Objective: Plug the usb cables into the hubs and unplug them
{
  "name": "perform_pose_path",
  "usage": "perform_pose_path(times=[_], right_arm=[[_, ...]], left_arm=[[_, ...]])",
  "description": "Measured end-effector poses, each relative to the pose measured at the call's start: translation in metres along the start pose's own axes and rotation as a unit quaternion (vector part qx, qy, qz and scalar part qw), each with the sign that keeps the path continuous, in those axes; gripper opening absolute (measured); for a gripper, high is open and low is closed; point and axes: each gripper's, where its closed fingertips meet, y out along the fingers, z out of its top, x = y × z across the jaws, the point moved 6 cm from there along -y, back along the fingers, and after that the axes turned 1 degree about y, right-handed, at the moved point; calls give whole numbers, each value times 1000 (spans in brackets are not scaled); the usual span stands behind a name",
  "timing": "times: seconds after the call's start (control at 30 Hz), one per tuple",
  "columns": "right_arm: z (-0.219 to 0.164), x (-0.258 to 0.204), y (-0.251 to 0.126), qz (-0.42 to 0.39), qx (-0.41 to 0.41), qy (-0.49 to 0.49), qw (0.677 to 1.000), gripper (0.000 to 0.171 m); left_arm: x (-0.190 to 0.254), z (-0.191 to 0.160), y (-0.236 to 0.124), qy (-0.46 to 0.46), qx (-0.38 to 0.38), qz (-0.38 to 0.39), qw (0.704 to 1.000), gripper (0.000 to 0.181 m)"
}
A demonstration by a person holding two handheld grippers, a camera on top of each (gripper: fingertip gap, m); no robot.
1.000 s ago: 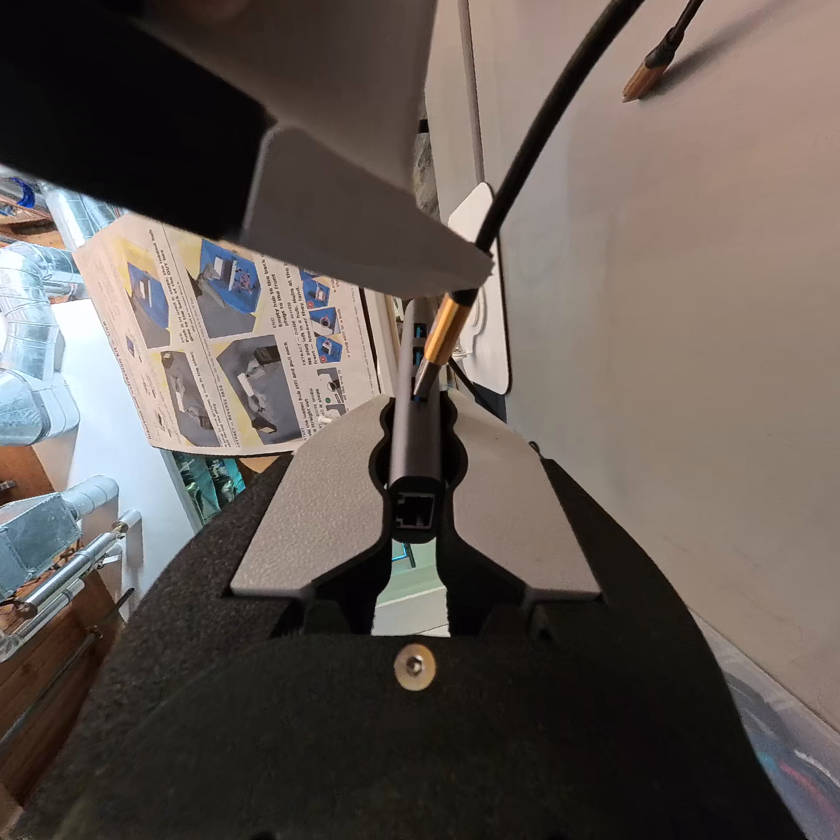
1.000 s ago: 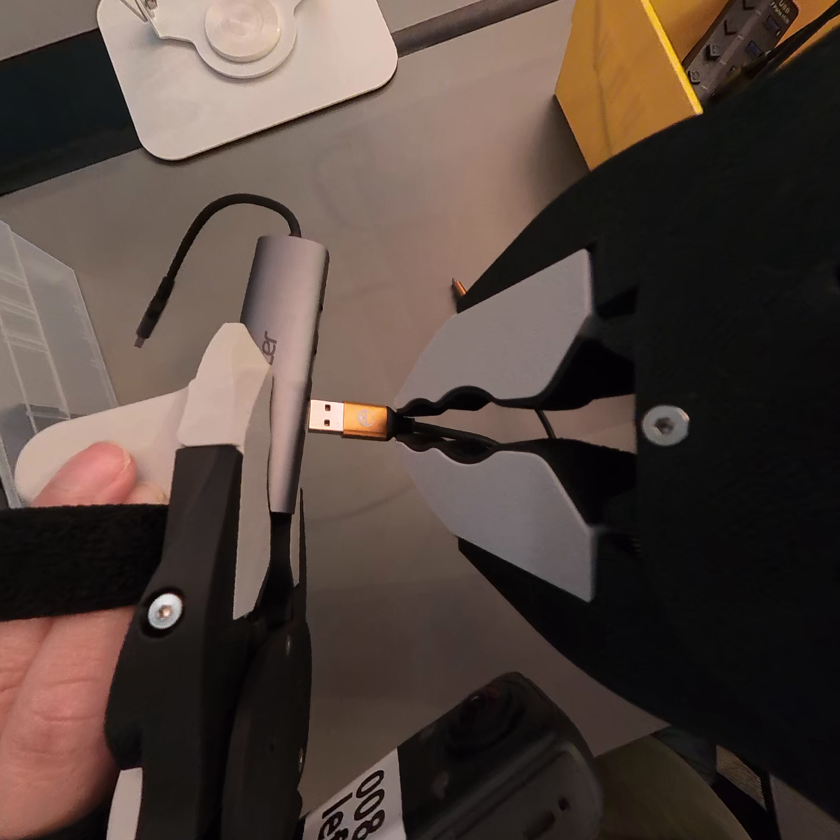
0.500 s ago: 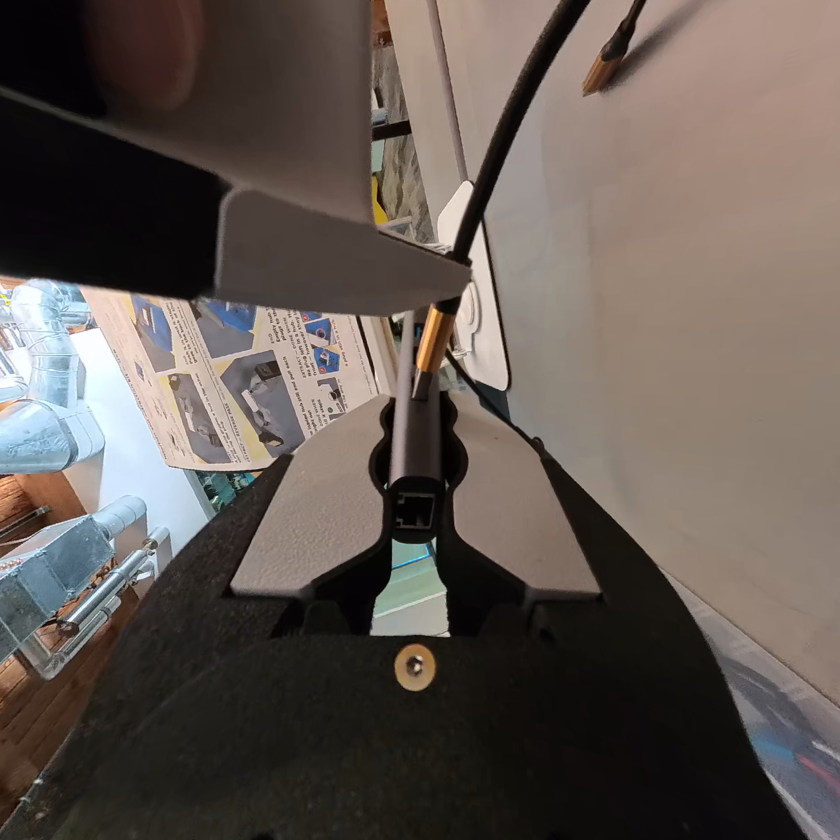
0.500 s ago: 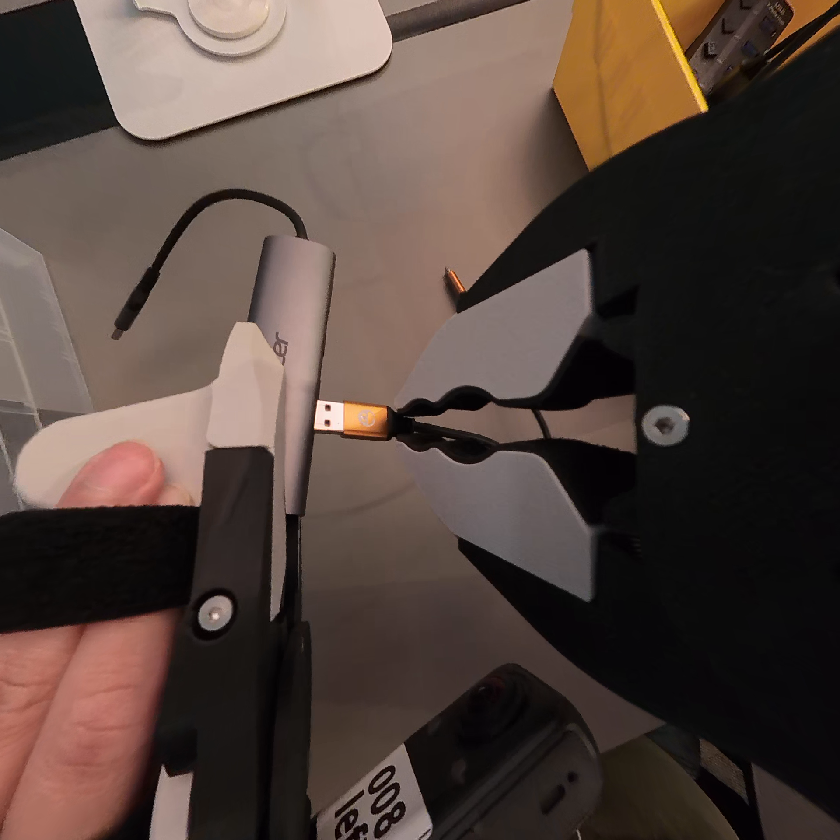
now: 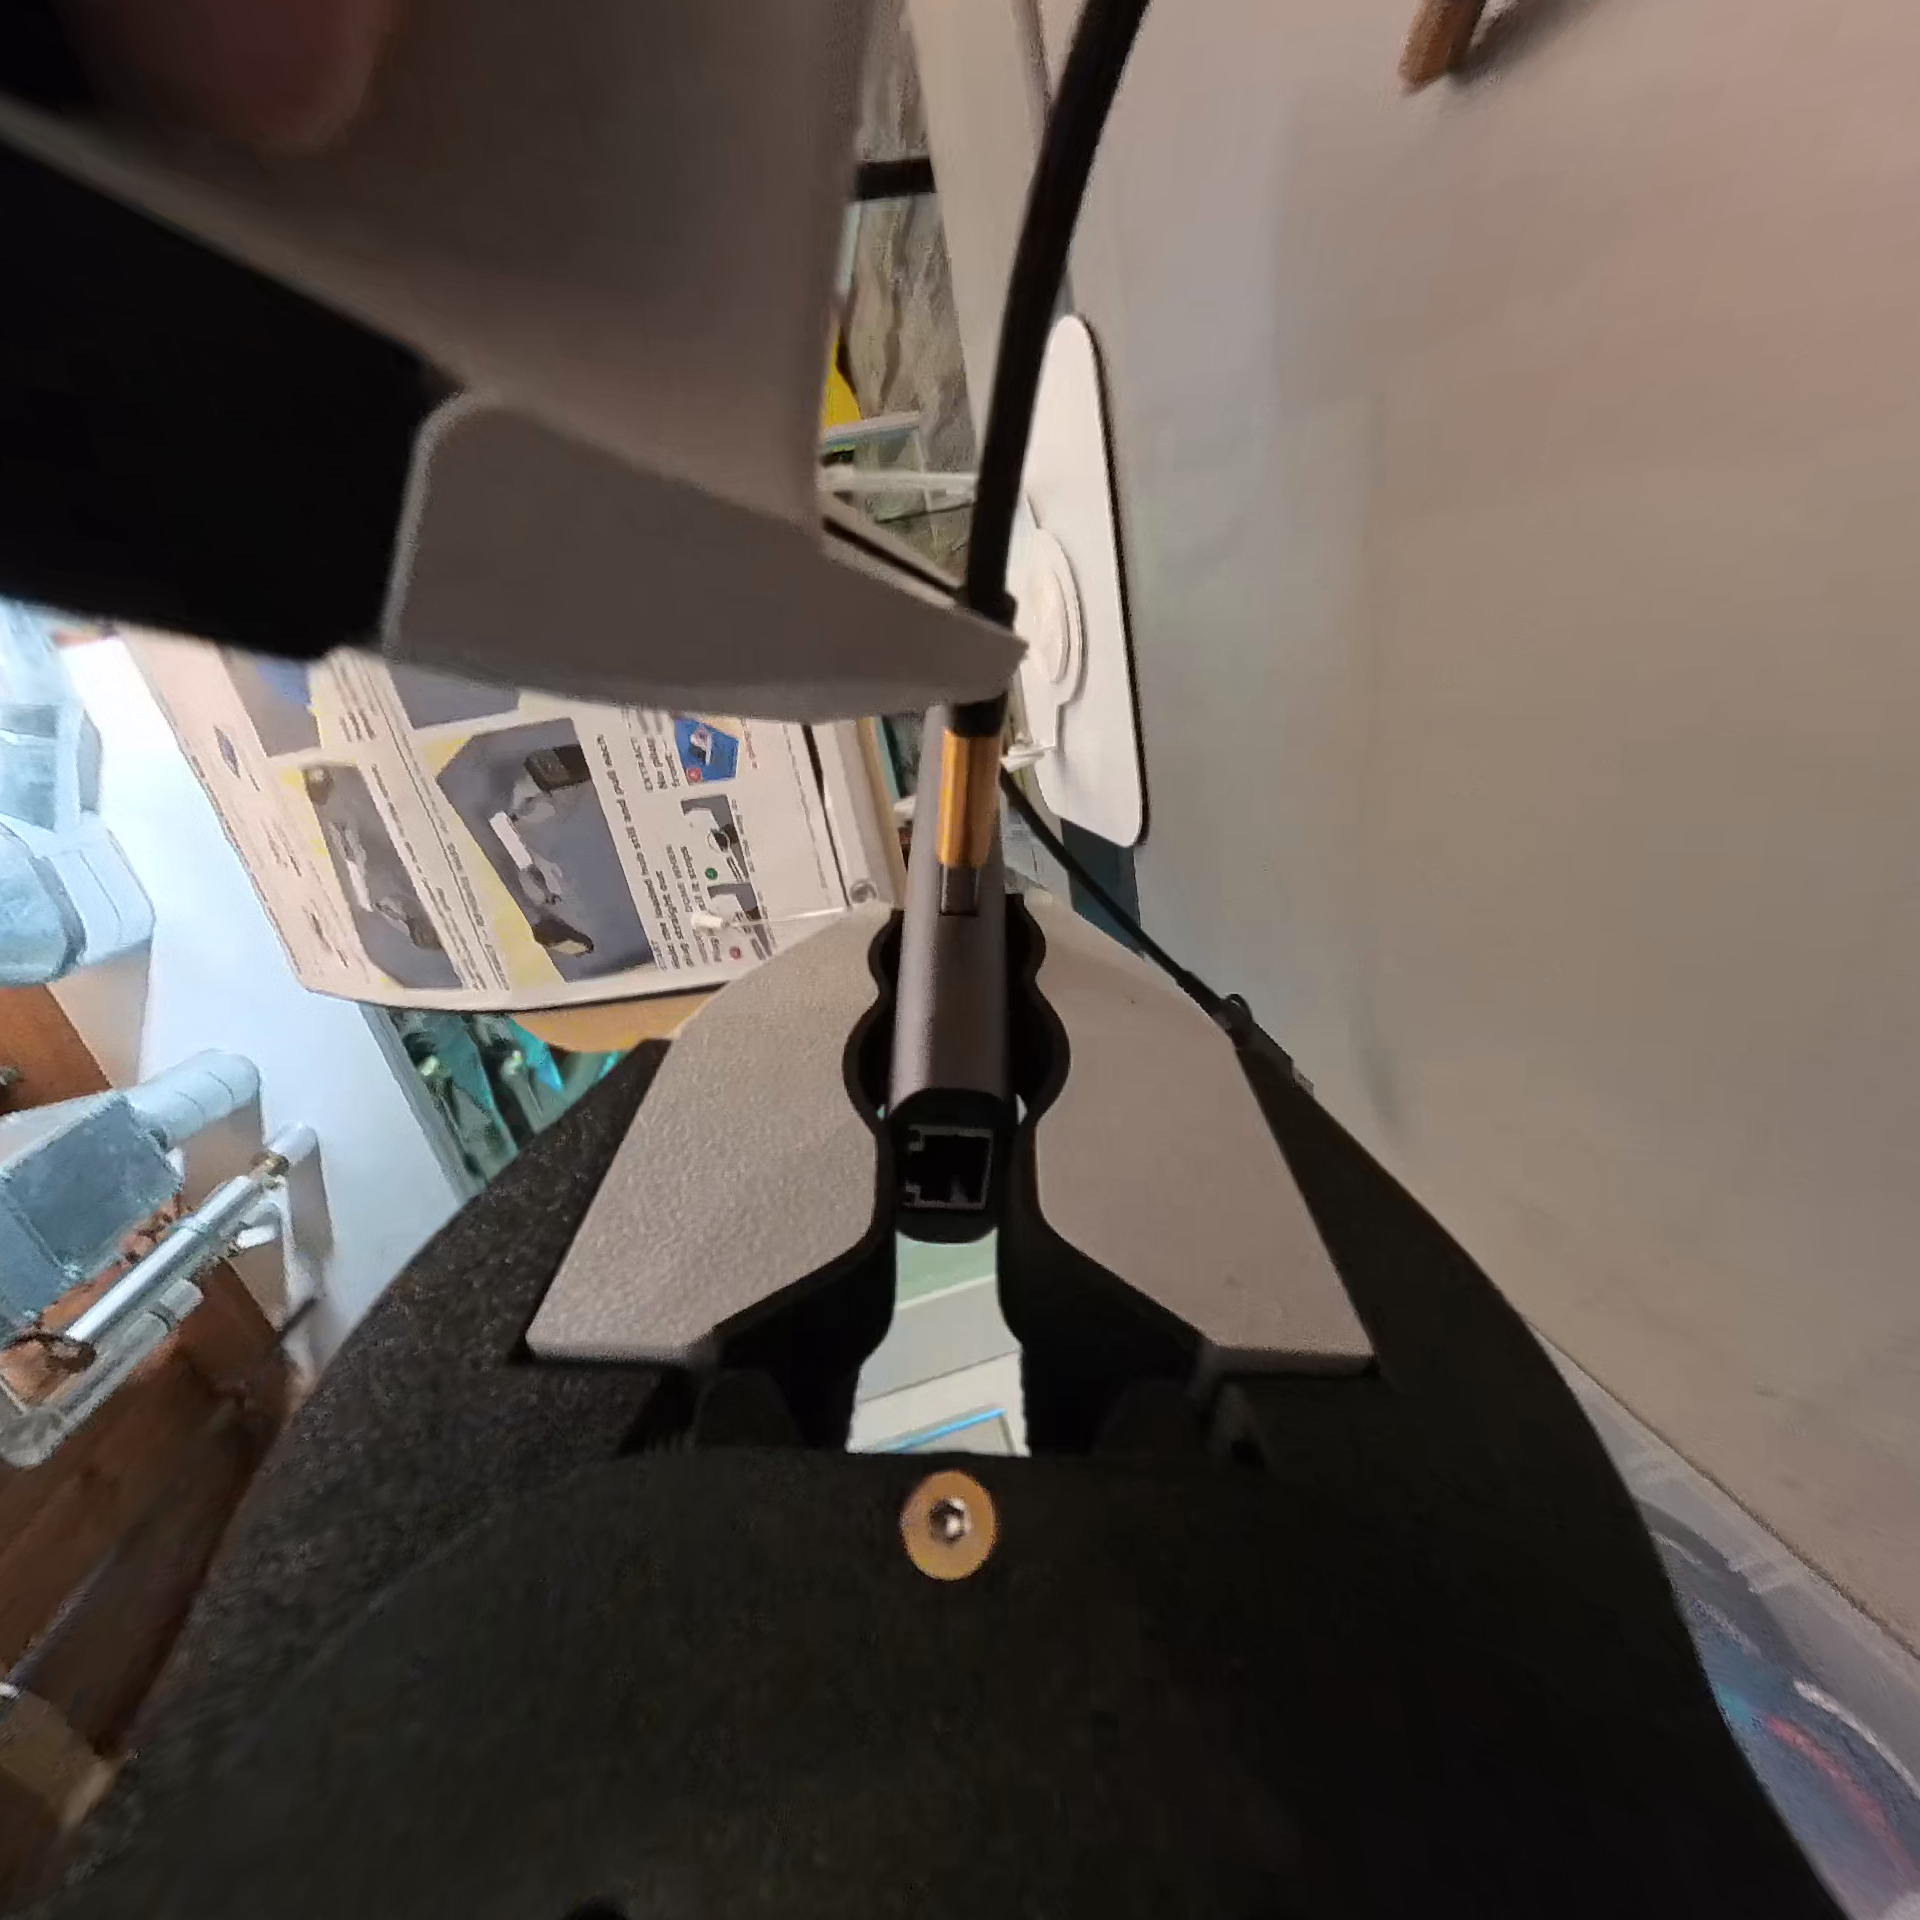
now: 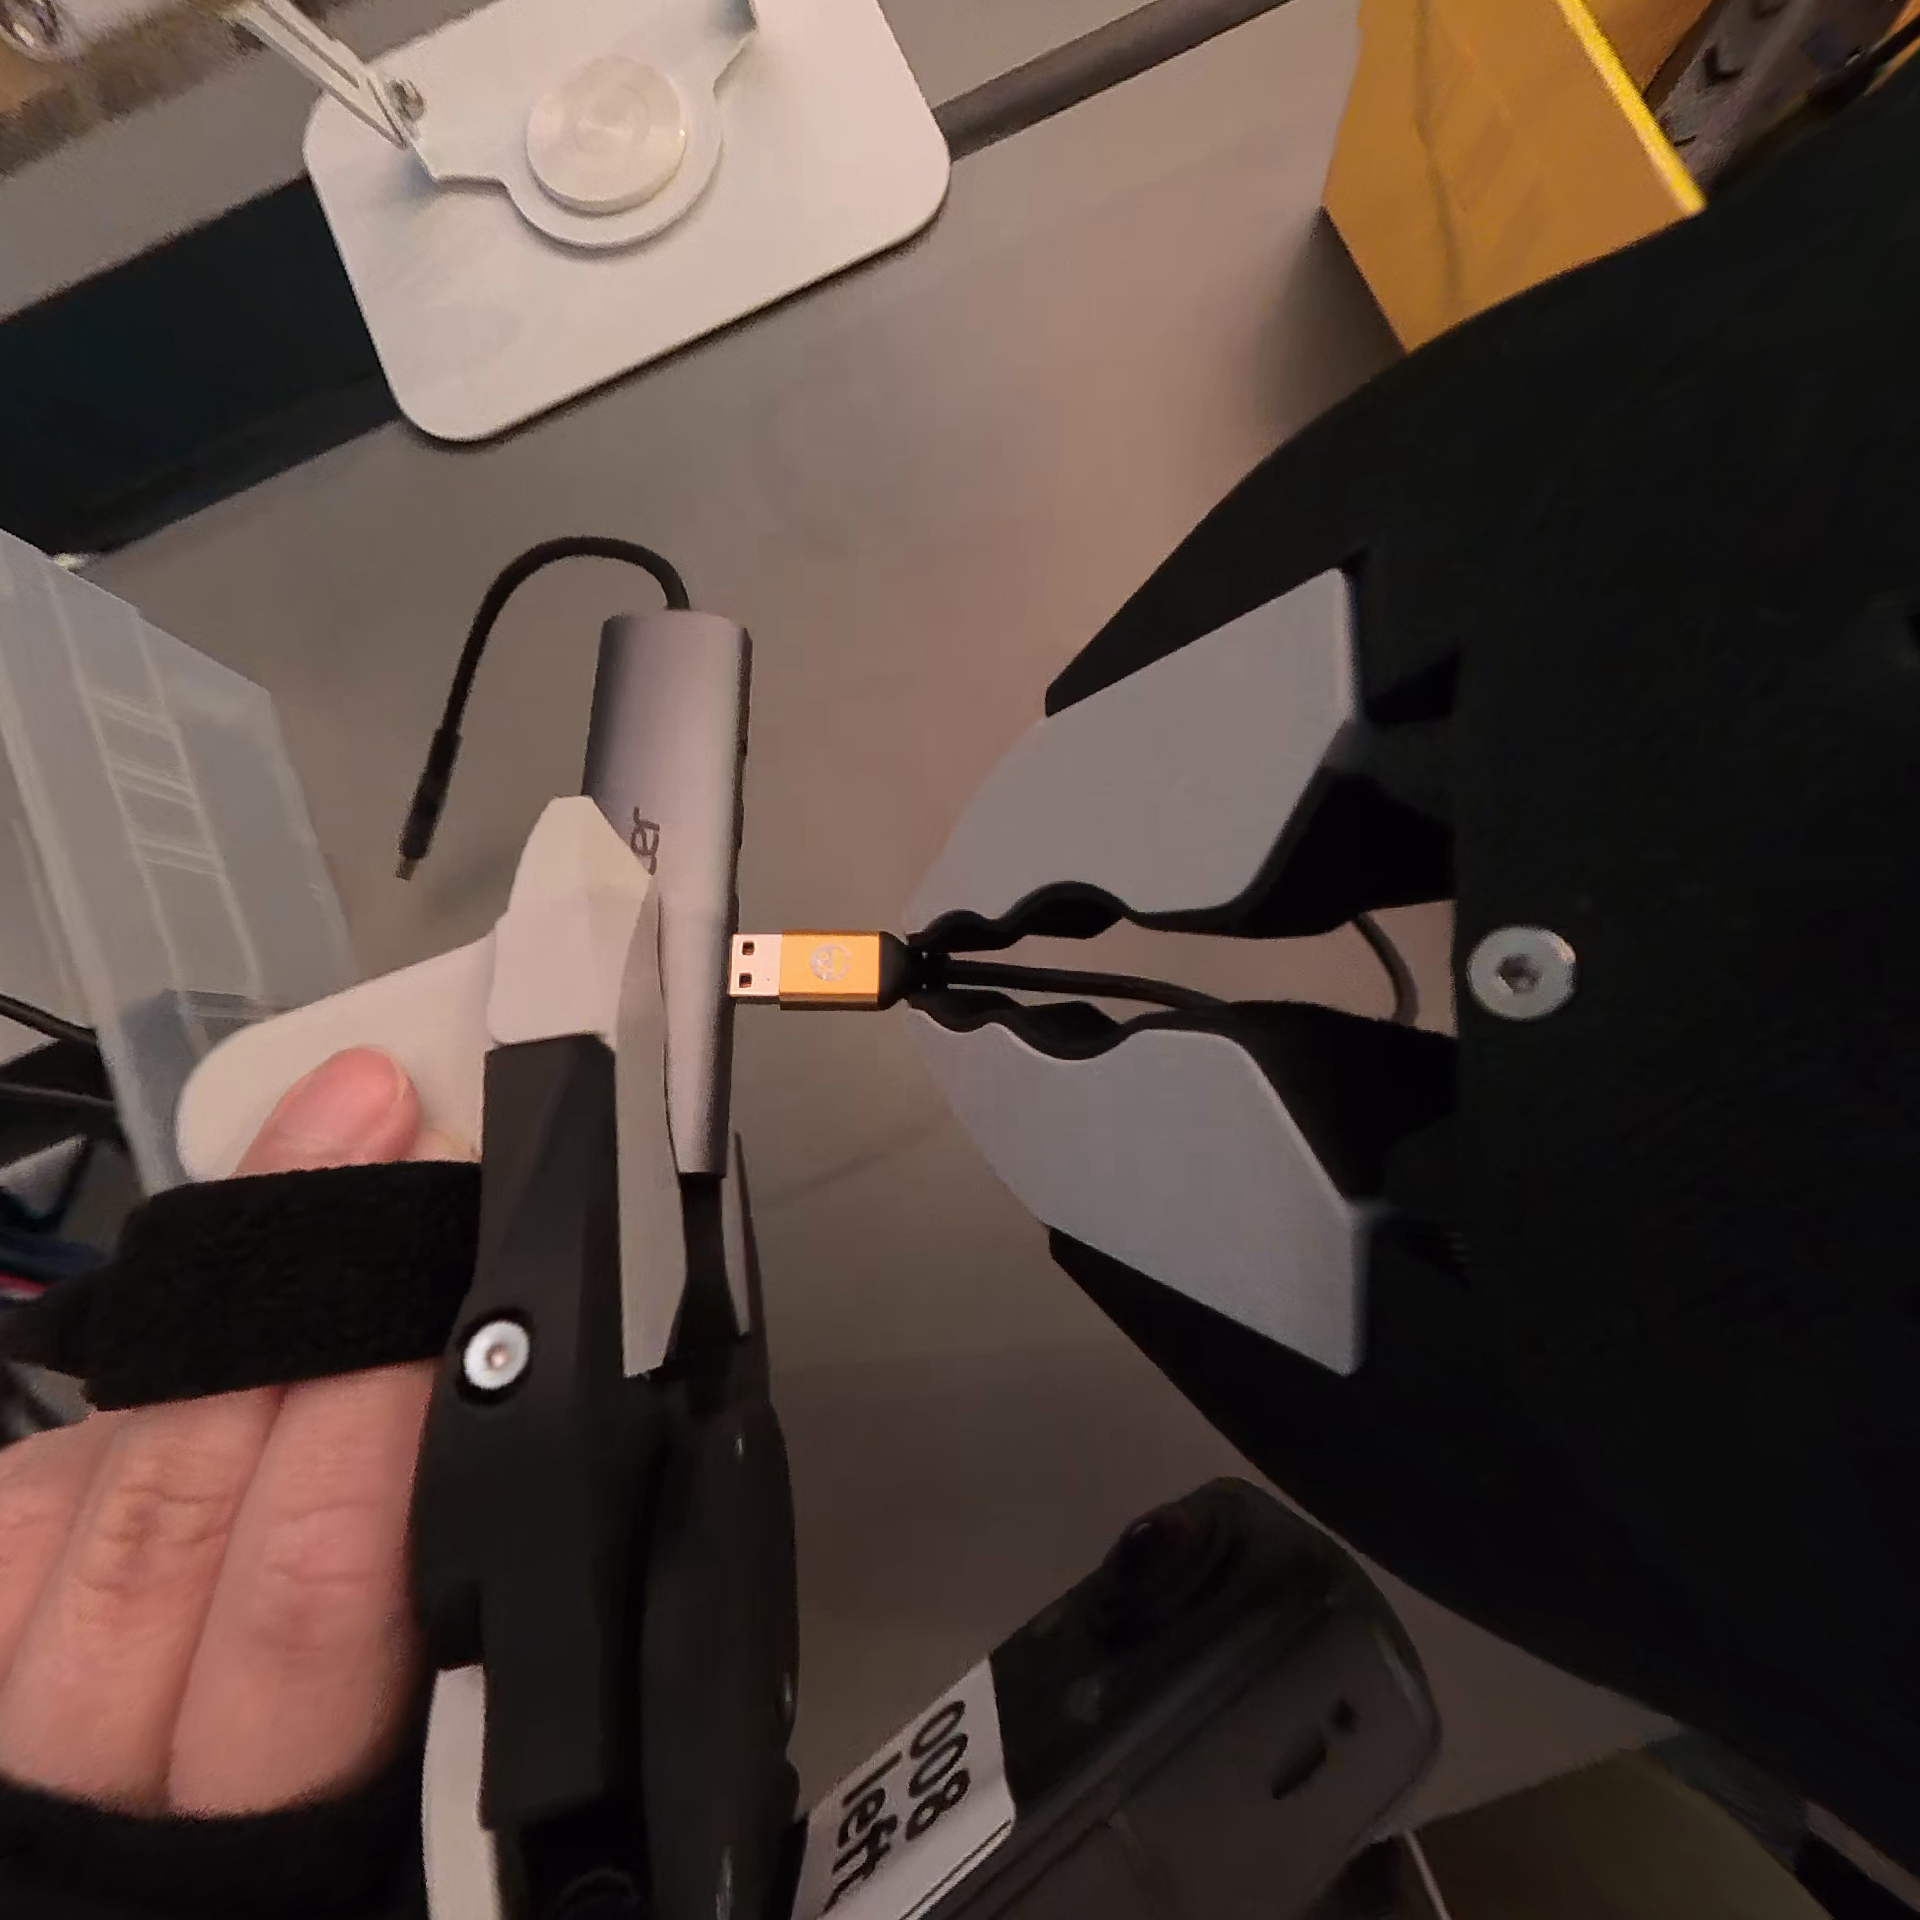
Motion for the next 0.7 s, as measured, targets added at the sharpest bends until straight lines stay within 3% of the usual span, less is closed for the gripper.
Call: perform_pose_path(times=[0.23,0.4,0.7], right_arm=[[15,13,-1,28,142,56,988,8],[20,19,3,53,214,79,972,8],[24,20,2,59,313,43,947,8]], left_arm=[[-17,-22,3,-90,-31,15,995,17],[-22,-31,3,-103,-41,18,994,17],[-27,-38,1,-132,-51,16,990,17]])
